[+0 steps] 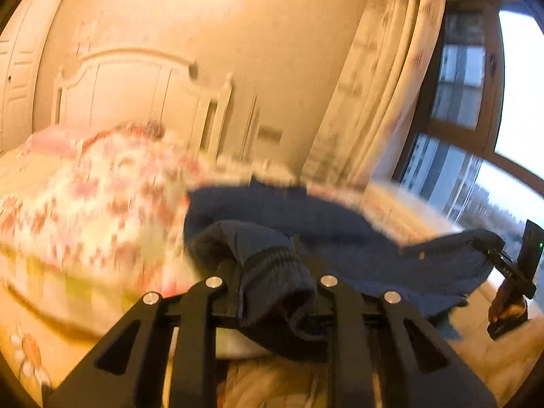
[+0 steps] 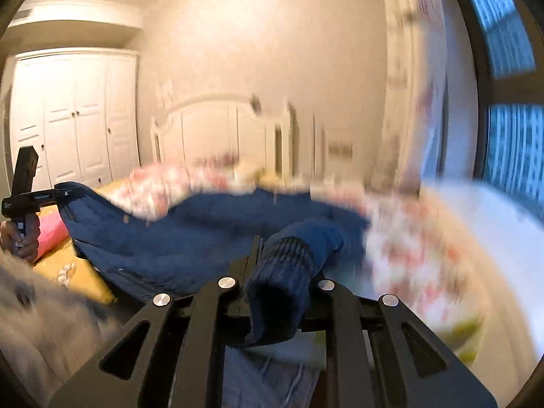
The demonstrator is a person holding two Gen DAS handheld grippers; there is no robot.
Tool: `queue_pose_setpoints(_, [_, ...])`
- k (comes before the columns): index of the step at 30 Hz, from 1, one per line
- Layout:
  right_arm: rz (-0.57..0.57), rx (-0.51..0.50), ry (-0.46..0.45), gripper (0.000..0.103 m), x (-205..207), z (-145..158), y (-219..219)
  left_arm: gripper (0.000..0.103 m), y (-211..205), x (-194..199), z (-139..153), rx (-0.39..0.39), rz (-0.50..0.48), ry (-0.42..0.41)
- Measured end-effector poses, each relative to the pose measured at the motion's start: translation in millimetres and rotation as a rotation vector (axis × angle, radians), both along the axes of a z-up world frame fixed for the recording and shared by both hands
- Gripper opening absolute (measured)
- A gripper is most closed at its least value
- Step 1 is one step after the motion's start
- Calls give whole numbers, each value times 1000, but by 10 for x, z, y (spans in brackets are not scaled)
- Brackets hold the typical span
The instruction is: Fold large clothes
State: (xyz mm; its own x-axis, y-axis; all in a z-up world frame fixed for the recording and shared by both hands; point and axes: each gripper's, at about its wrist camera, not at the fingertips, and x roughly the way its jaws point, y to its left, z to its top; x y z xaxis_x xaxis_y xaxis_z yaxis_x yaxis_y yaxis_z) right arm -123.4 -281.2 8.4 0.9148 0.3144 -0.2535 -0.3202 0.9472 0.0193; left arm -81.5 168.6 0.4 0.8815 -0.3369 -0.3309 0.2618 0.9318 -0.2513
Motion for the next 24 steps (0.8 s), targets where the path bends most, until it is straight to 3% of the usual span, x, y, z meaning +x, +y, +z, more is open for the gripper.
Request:
queue_pose_setpoints(2, [-10,-50,-35,17,307,184,98,24,-16,231,145,-6,11,-24])
queue_pose_setpoints(4, [-15,-61,-12,17,887,328,177,27,-65,628,272,6,11,-27])
queue_pose_setpoints(9, [-23,113,242,18,2506,284,91,39,-106,2188,329,-68,12,147])
queue_pose_setpoints(10, [-24,161,302,19,2751,217,31,51,-81,2575,242,-108,10,208])
queue_pose_setpoints(11, [-33,256,397,21,3100,68,-87,74,-55,2793,159,-141,5,243])
queue_pose_setpoints(12, [-37,331,460,23,3308,-57,-180,90,-26,3012,71,-171,16,279])
queue_pose_setpoints(13, [-24,440,516,31,3528,-226,-325,92,10,3163,1,-178,57,293])
queue_pose_setpoints(14, [-11,505,532,47,3609,-316,-407,92,70,3295,-59,-172,98,303])
queue_pose_setpoints(15, [-8,557,536,54,3669,-395,-515,92,127,3401,-98,-179,96,309])
queue_pose_setpoints(17, [-16,637,502,88,3714,-525,-745,92,260,3528,-167,-209,94,314])
queue_pose_setpoints(19, [-73,605,455,90,3650,-558,-858,92,420,3594,-224,-176,173,316])
queue_pose_setpoints(24, [-155,254,505,90,3871,-702,-720,91,397,3840,-577,-13,128,416])
